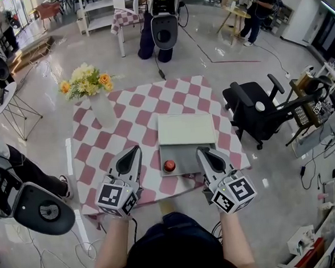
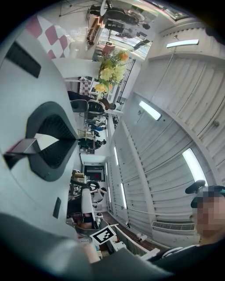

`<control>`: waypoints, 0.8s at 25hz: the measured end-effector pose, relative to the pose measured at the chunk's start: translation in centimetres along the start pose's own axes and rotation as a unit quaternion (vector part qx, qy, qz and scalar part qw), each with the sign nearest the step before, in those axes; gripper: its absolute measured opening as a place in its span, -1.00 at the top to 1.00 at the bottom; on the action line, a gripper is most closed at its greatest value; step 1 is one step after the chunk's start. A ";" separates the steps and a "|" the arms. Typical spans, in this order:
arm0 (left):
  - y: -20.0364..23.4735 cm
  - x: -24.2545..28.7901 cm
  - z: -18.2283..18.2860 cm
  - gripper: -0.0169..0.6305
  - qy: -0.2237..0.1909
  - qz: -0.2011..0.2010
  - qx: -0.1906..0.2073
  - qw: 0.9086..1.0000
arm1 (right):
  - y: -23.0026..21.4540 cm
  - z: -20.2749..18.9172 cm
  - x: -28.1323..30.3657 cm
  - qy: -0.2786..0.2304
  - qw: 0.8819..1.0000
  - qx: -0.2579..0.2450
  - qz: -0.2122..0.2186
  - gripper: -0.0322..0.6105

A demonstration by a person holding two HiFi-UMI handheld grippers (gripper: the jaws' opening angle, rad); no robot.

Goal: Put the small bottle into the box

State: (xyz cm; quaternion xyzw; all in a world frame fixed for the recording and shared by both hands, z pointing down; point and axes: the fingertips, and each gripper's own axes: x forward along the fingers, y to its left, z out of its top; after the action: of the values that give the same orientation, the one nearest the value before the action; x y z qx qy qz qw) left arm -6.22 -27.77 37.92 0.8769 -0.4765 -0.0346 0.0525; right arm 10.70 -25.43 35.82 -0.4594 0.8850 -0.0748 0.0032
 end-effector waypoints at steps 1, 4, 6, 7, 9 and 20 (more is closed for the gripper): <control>0.0 0.0 0.0 0.93 0.000 0.000 0.001 1.000 | 0.0 0.0 0.0 0.000 1.000 0.000 0.000 0.89; 0.2 -0.2 0.0 0.93 0.002 0.003 0.002 1.000 | 0.1 0.0 0.1 0.000 1.000 0.000 0.001 0.89; 0.3 -0.3 -0.1 0.93 0.002 0.005 0.000 1.000 | 0.1 -0.1 0.2 0.001 1.000 0.002 0.002 0.89; 0.3 -0.3 -0.2 0.93 0.002 0.006 -0.001 1.000 | 0.1 -0.2 0.2 0.001 1.000 0.002 0.002 0.89; 0.5 -0.4 -0.3 0.93 0.003 0.008 0.000 1.000 | 0.1 -0.3 0.3 0.002 1.000 0.004 0.002 0.89; 0.9 -0.5 -0.8 0.93 0.010 0.011 -0.002 1.000 | 0.4 -1.0 1.0 0.005 1.000 0.011 0.008 0.89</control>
State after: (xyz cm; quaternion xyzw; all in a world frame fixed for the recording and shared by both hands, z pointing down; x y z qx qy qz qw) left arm -7.18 -27.80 38.86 0.8718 -0.4855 -0.0265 0.0591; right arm 9.75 -25.91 36.79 -0.4521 0.8877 -0.0868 0.0048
